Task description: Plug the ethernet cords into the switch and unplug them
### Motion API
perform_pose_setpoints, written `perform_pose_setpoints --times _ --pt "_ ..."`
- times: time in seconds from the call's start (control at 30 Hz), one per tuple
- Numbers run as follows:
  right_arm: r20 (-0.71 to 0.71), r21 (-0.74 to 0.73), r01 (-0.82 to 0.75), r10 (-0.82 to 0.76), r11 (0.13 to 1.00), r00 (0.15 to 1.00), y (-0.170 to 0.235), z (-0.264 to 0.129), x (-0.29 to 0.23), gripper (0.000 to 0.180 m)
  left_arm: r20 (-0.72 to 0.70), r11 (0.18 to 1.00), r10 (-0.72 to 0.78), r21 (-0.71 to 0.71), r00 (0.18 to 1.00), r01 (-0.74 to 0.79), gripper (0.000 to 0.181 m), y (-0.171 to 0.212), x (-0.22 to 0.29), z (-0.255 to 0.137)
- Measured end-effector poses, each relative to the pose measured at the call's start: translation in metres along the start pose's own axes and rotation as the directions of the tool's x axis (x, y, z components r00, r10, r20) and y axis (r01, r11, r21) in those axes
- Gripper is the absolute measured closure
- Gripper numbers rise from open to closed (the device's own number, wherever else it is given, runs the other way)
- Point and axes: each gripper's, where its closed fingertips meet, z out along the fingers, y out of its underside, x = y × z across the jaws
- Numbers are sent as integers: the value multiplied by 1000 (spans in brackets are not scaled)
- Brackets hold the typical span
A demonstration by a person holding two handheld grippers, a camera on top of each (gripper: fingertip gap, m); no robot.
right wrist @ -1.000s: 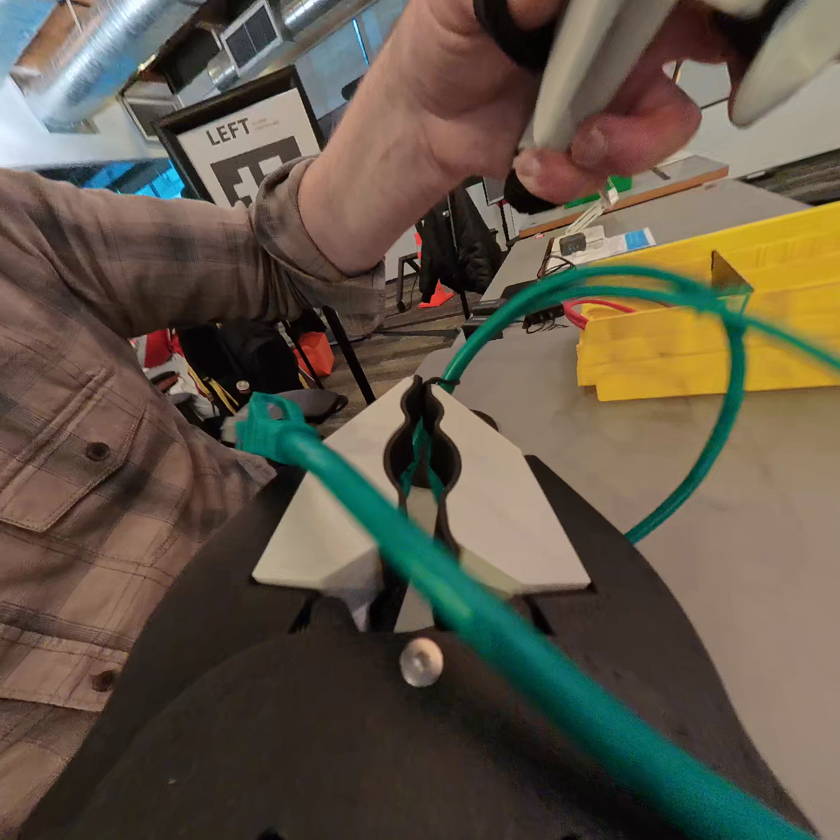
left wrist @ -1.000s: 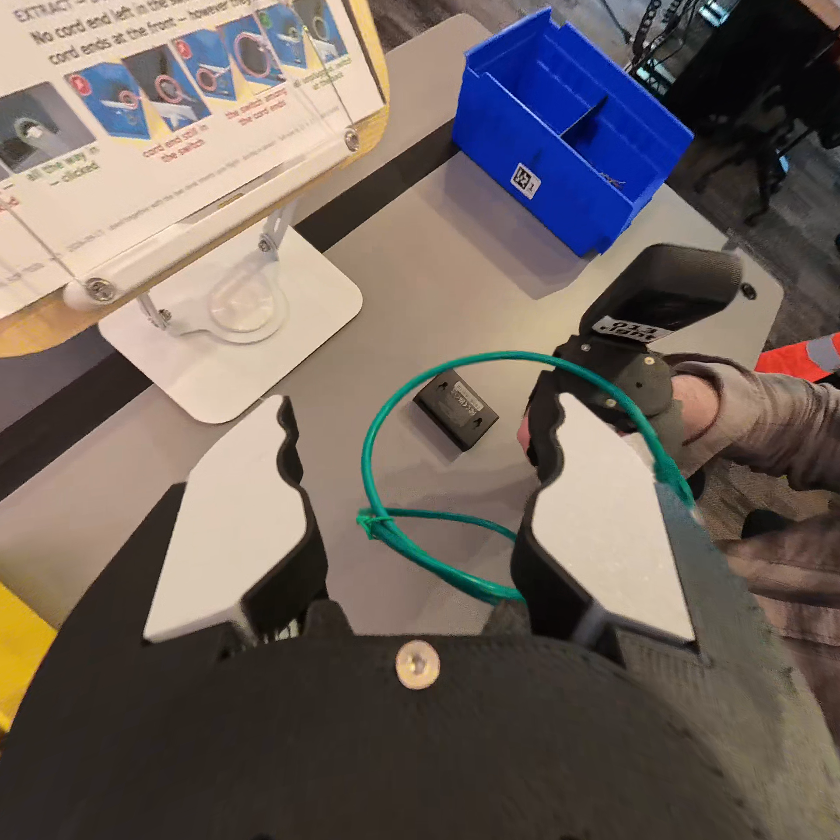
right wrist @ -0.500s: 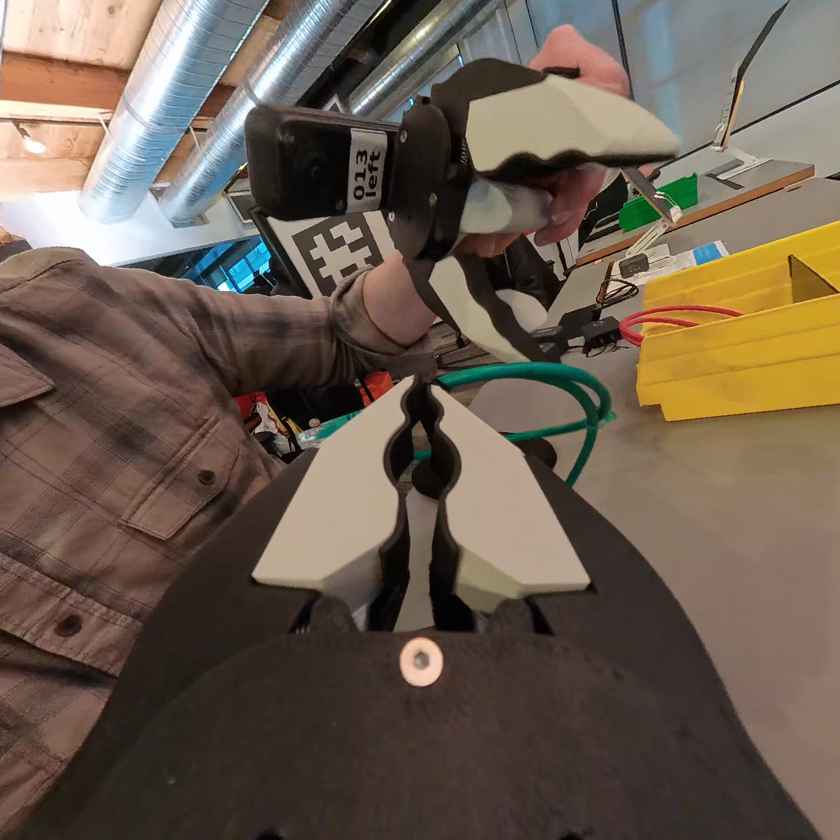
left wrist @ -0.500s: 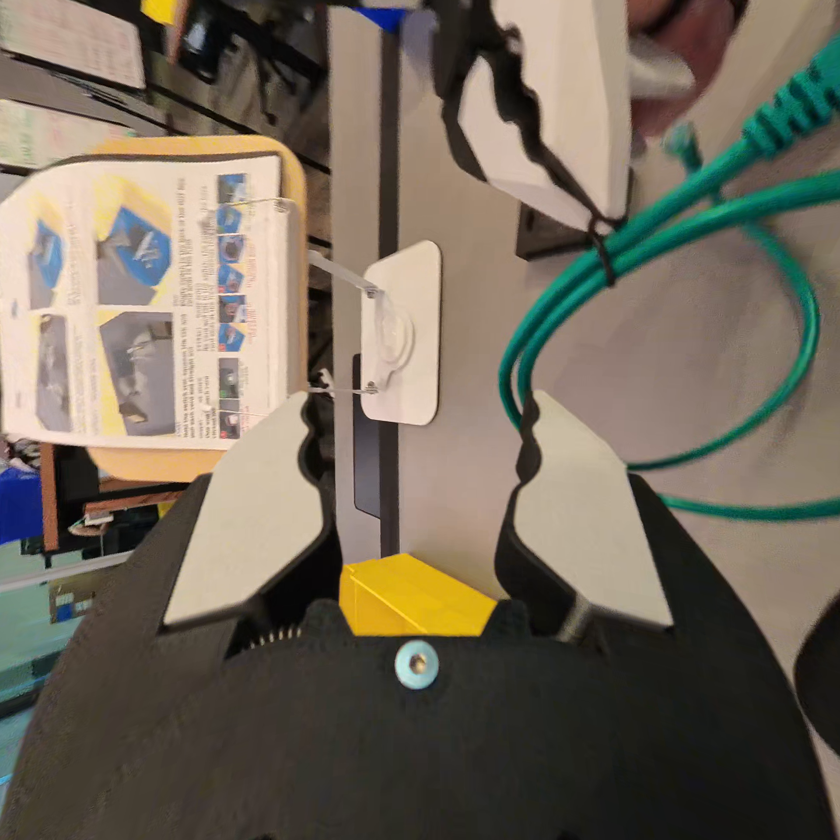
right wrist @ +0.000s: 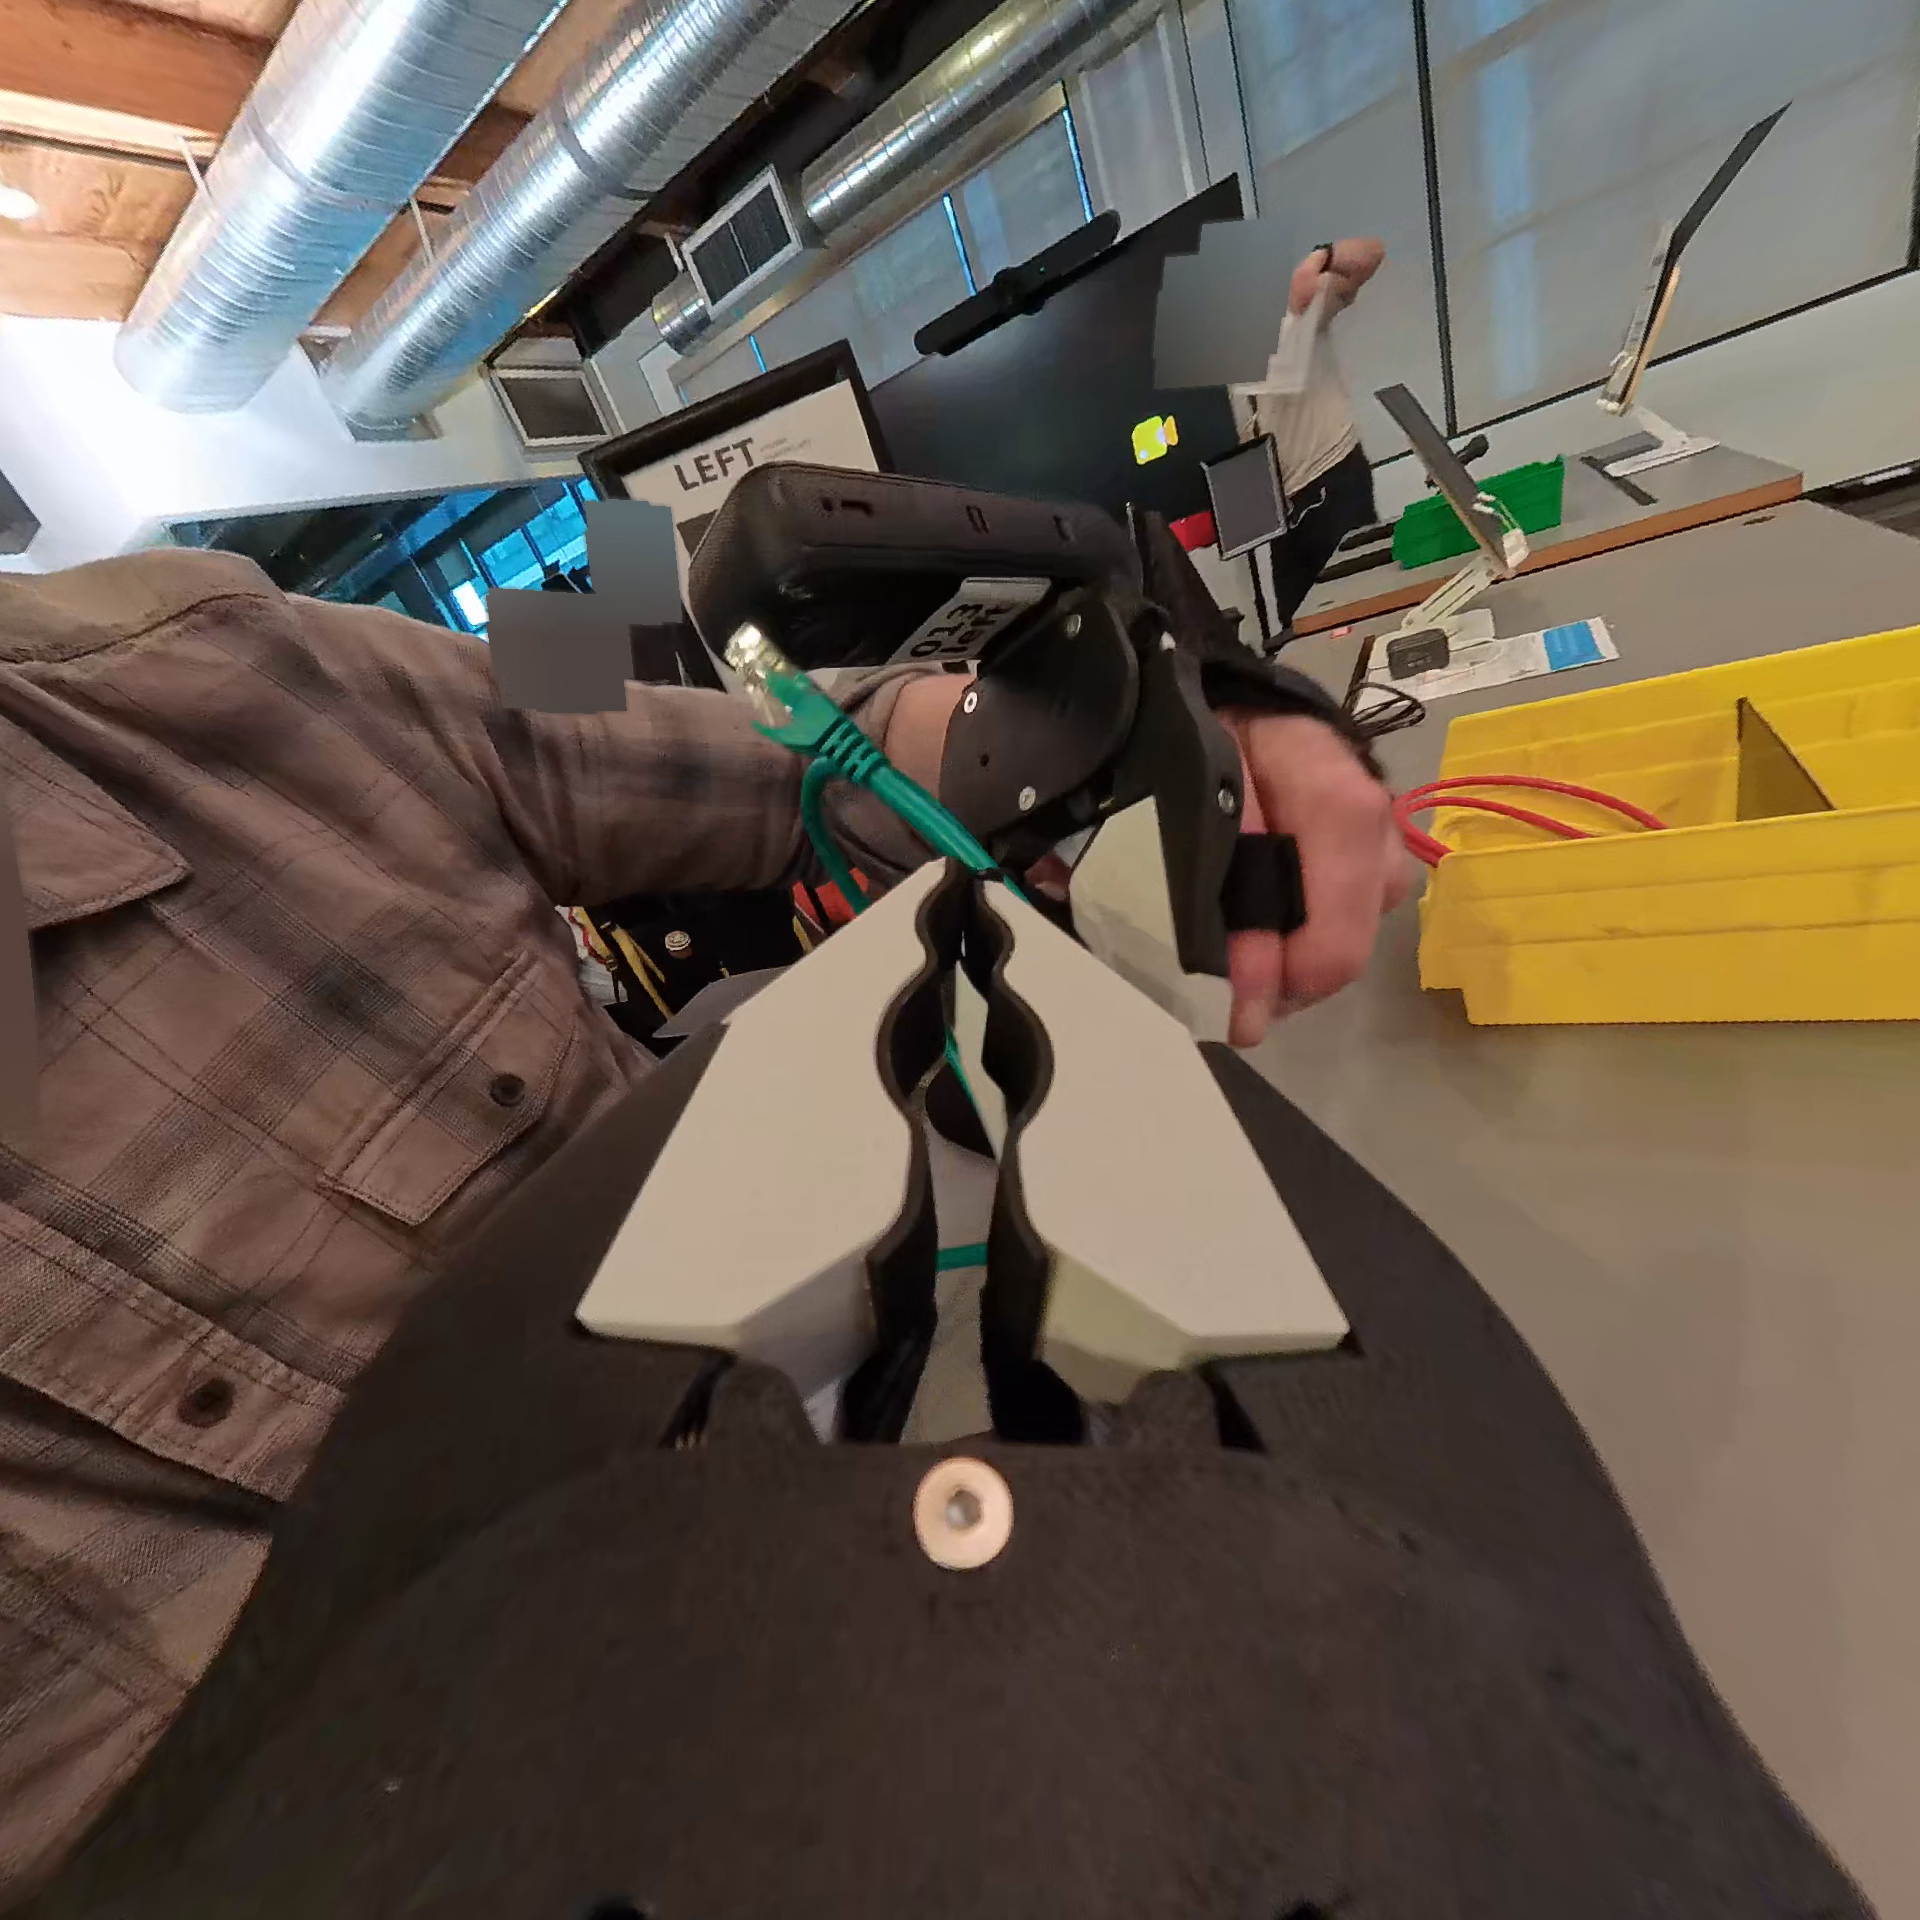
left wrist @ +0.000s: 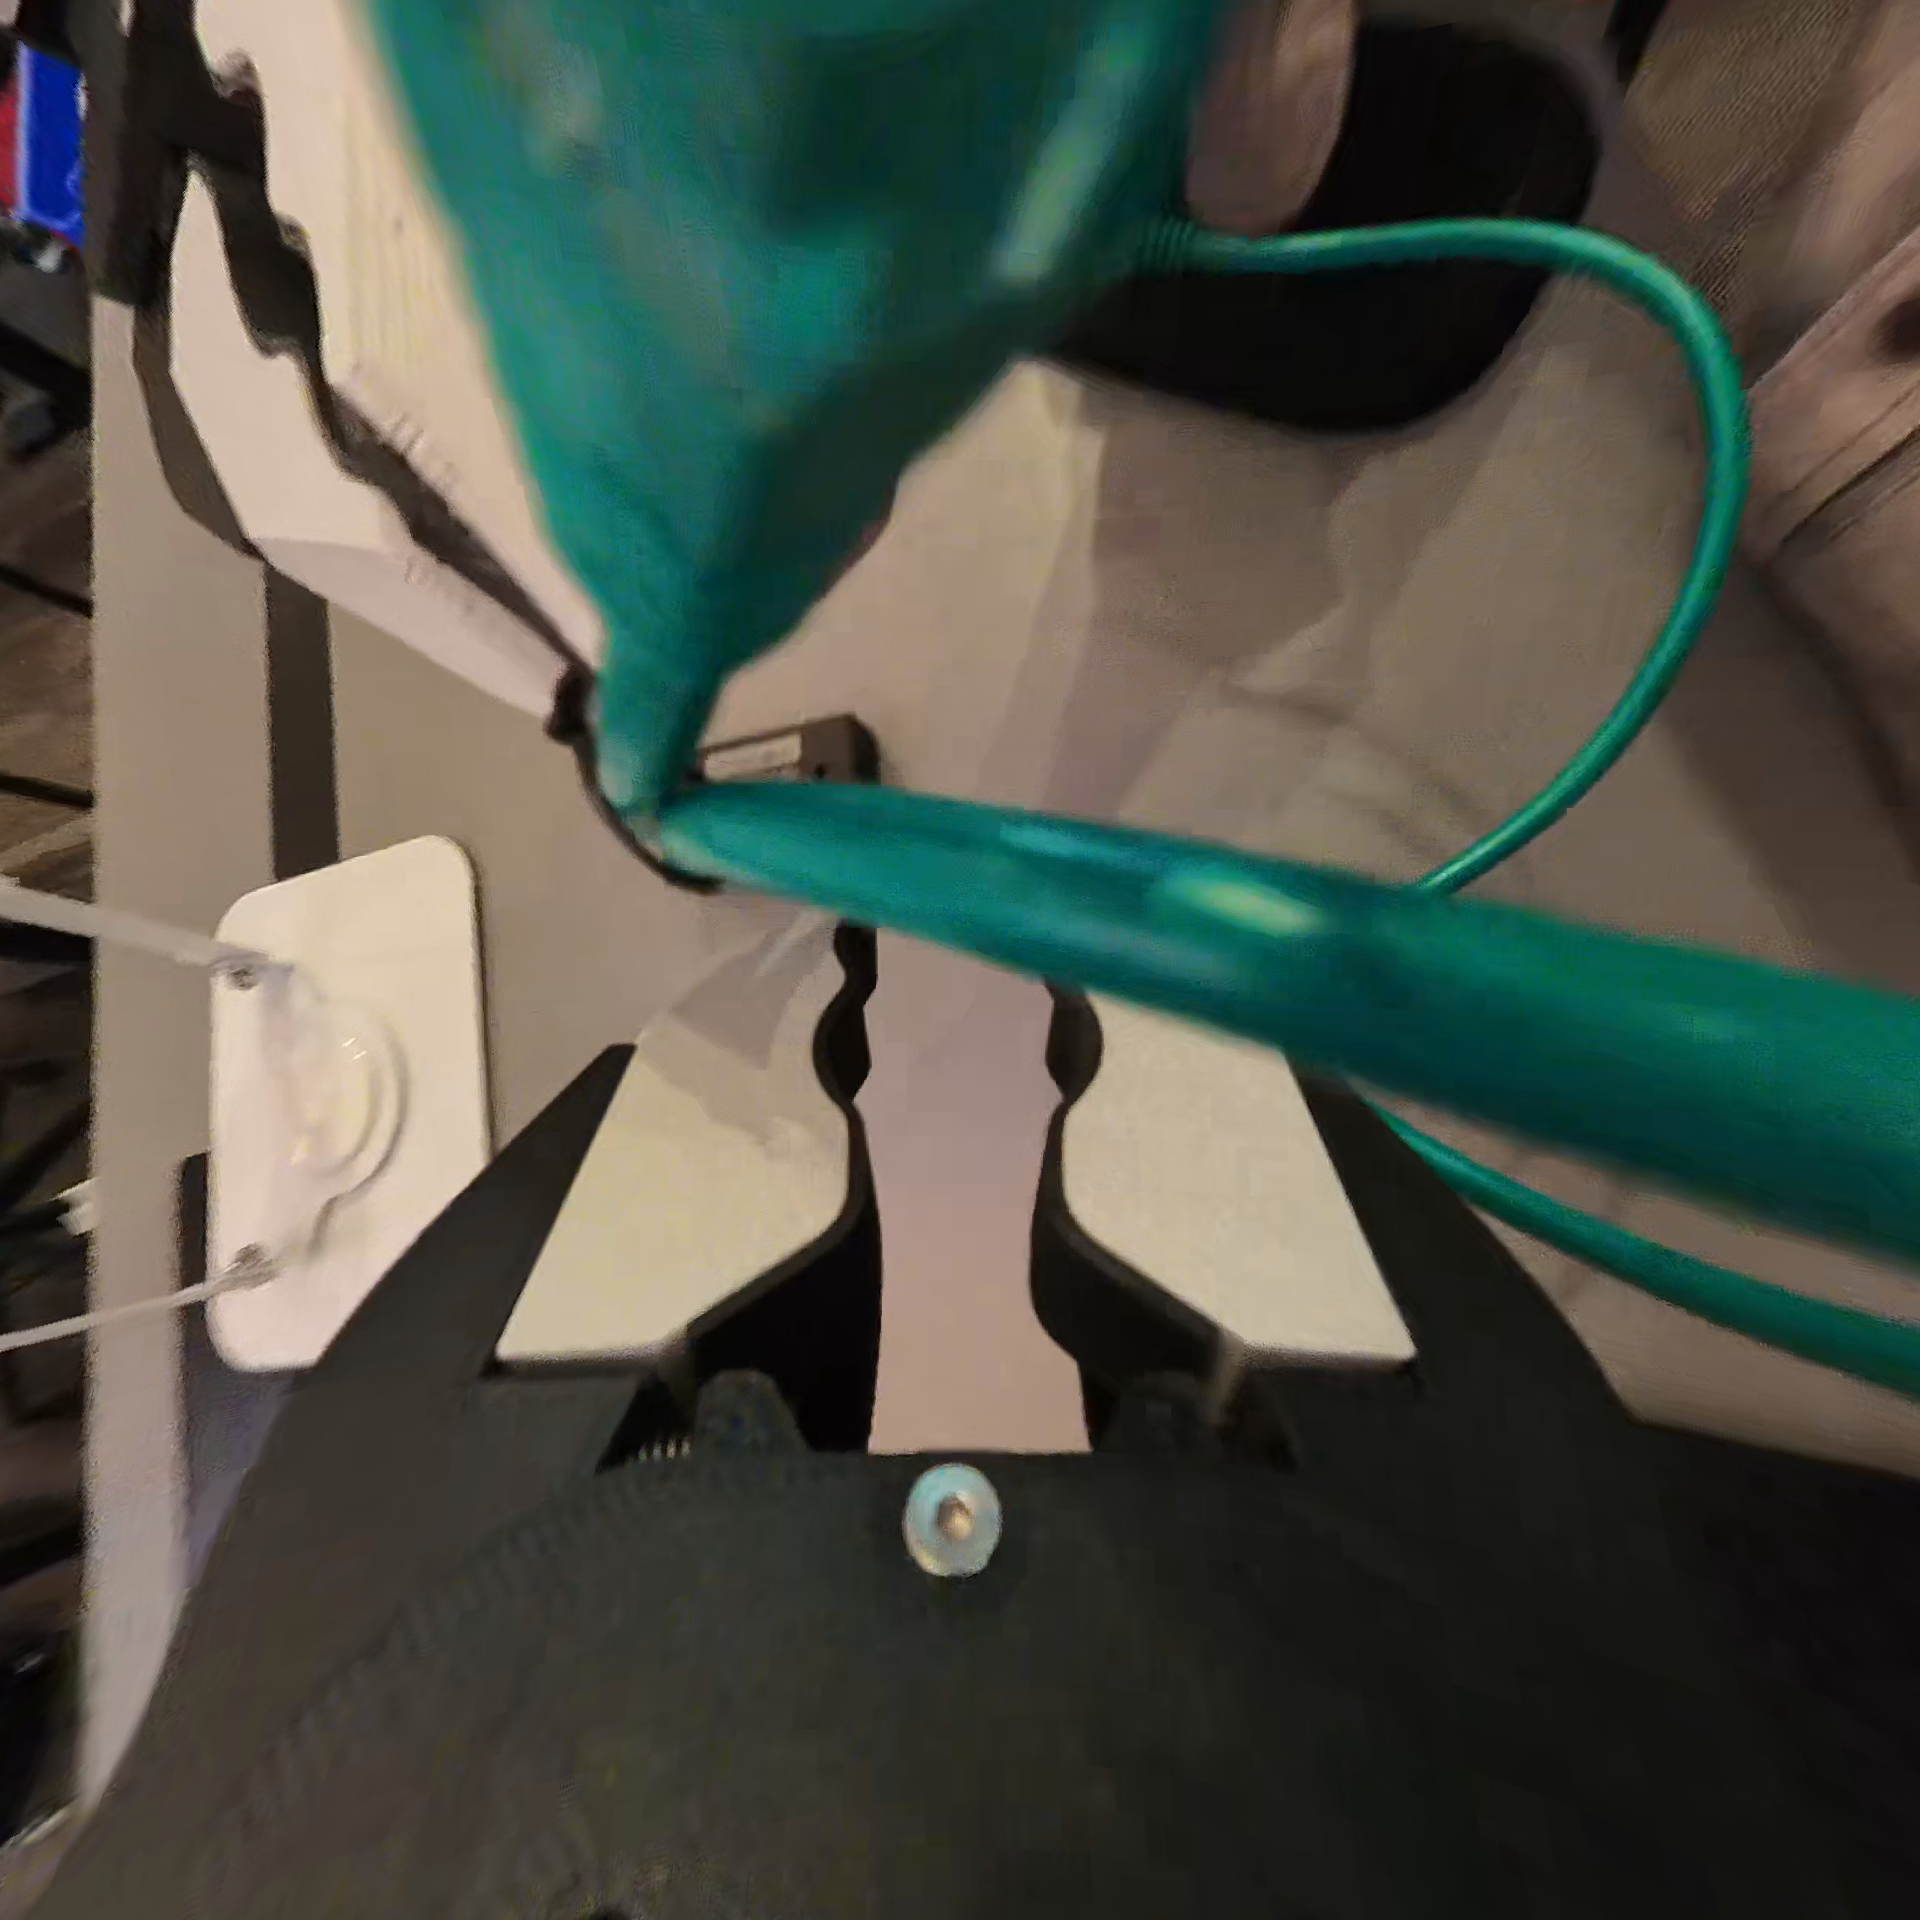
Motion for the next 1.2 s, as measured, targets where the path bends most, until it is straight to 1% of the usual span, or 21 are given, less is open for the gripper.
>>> perform_pose_setpoints --times 0.03,0.23,0.3,0.43,0.5,0.53,0.57,0.63,0.67,0.73,0.77,0.87,0.93,0.97,1.03,1.07,1.13,1.2 --pt "-3 7 1 -1 1000 1000 -2 -2 1 180 -21 999 -33 42 999 34 151 -5 3 1" --pt "-51 39 5 -3 999 999 -3 -10 11 180 -107 970 -140 186 984 158 149 -24 14 5" --pt "-60 39 2 0 999 998 -1 -12 15 180 -133 956 -178 212 975 204 149 -26 16 7" --pt "-142 -2 57 -57 998 988 6 -15 24 180 -202 913 -295 229 934 338 154 -22 17 9" --pt "-192 -68 110 -121 992 974 12 -15 29 180 -243 885 -349 232 905 403 157 -19 19 10" --pt "-232 -120 153 -178 981 956 16 -16 33 180 -262 867 -384 229 885 444 158 -17 19 11" --pt "-261 -175 199 -240 964 935 18 -16 36 180 -271 848 -419 223 866 480 160 -14 18 14" --pt "-296 -277 271 -350 922 889 23 -16 40 180 -337 806 -460 231 822 545 163 -15 21 13" --pt "-305 -338 310 -415 889 857 25 -16 42 180 -346 792 -485 214 803 571 164 -12 20 14" --pt "-305 -413 356 -495 838 813 27 -20 43 180 -389 756 -518 208 762 620 166 -11 21 13" --pt "-313 -469 373 -545 801 778 29 -24 47 180 -383 748 -542 187 748 637 166 -7 20 14" --pt "-266 -570 388 -609 724 747 36 -28 48 180 -387 757 -557 128 735 641 168 -4 26 16" --pt "-213 -674 414 -698 611 683 44 -34 51 180 -386 767 -564 83 730 636 168 0 29 18" --pt "-194 -713 420 -734 561 651 45 -36 52 180 -379 760 -579 71 722 646 169 3 28 19" --pt "-111 -817 425 -829 390 548 50 -43 58 180 -393 737 -610 37 688 675 170 6 28 21" --pt "-64 -847 425 -856 319 514 52 -45 57 180 -388 737 -617 19 685 675 170 9 28 23" --pt "46 -897 418 -909 146 415 54 -51 59 180 -399 724 -631 3 665 689 171 7 29 23" --pt "202 -919 385 -940 -85 276 56 -58 61 180 -397 720 -644 -26 655 693 171 7 29 25"
